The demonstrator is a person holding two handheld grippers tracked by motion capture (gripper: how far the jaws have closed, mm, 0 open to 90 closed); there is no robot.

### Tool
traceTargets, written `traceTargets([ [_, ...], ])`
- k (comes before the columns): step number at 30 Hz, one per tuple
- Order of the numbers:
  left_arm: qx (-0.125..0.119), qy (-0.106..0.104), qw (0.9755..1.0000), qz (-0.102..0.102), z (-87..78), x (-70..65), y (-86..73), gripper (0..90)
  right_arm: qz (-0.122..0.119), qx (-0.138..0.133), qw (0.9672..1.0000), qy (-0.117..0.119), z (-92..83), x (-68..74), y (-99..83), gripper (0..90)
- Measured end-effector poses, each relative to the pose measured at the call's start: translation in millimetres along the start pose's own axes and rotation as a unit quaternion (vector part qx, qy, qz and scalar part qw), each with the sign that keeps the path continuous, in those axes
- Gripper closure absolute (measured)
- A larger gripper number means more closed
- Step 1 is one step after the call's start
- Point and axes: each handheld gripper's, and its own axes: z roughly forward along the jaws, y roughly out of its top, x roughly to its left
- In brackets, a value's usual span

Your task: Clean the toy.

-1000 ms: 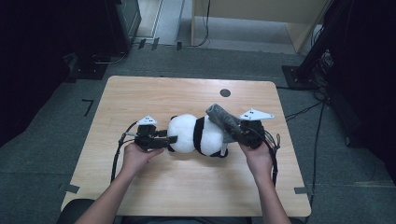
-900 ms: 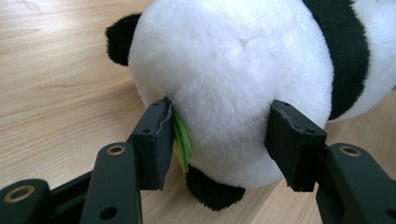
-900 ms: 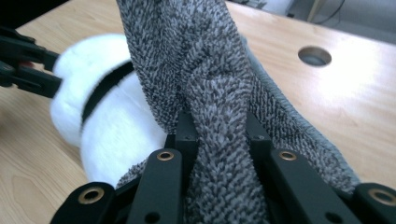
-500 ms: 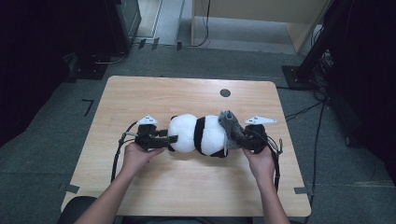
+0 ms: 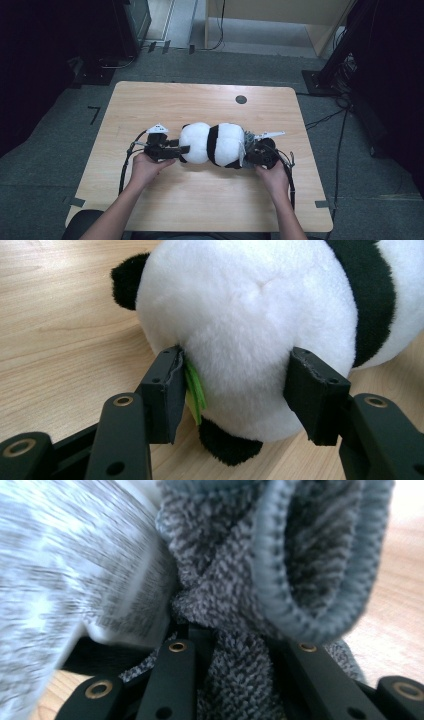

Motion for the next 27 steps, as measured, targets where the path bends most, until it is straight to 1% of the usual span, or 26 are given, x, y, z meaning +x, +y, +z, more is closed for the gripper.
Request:
traceTargets([
  [2,0.001,0.000,1.0000,-0.001,-0.2,0.3,-0.1,43.3,0.006,0.000,1.0000,0.003,0.0,-4.6,0.8,75.1],
  [4,0.001,0.000,1.0000,0.000,-0.2,0.4,-0.1,43.2,0.012,-0.003,0.9999,-0.006,-3.5,-8.9,1.6,75.0],
  [6,0.000,0.001,1.0000,0.001,0.0,-0.1,-0.1,42.9,0.022,-0.014,0.9996,-0.013,-9.7,-14.1,2.2,75.0],
  [8,0.000,0.002,1.0000,0.002,-0.1,-0.2,0.0,42.9,0.034,-0.037,0.9986,-0.019,-18.7,-19.9,3.1,75.0],
  [11,0.000,0.001,1.0000,0.002,-0.1,-0.2,0.0,42.7,0.044,-0.072,0.9960,-0.027,-33.5,-26.2,4.9,75.0],
  [14,0.000,0.002,1.0000,0.002,-0.1,-0.2,0.1,42.6,0.048,-0.100,0.9934,-0.030,-47.5,-26.7,6.9,75.0],
  [16,-0.001,0.001,1.0000,0.003,-0.1,-0.2,0.0,42.6,0.044,-0.116,0.9918,-0.029,-55.7,-22.8,9.7,75.0],
  [17,-0.001,0.001,1.0000,0.005,0.0,-0.2,-0.1,42.6,0.039,-0.124,0.9911,-0.028,-59.2,-19.9,11.5,75.0],
  [20,-0.004,0.002,0.9999,0.013,-0.1,-0.5,-0.6,42.4,0.023,-0.143,0.9894,-0.013,-65.6,-6.6,17.4,75.0],
  [21,-0.004,0.002,0.9999,0.013,-0.1,-0.5,-0.6,42.4,0.014,-0.148,0.9889,-0.007,-66.0,-1.4,19.1,75.0],
  [23,-0.003,0.001,0.9999,0.017,-0.4,-0.5,-1.0,42.5,0.001,-0.151,0.9885,0.006,-64.8,8.6,22.0,75.0],
  [25,-0.003,0.000,0.9999,0.016,-0.3,-0.1,-1.5,42.6,-0.007,-0.145,0.9891,0.022,-59.7,15.9,23.9,75.1],
  [27,-0.005,-0.003,0.9999,0.014,-0.1,0.5,-1.8,42.6,-0.014,-0.140,0.9899,0.020,-53.3,19.6,23.7,75.2],
])
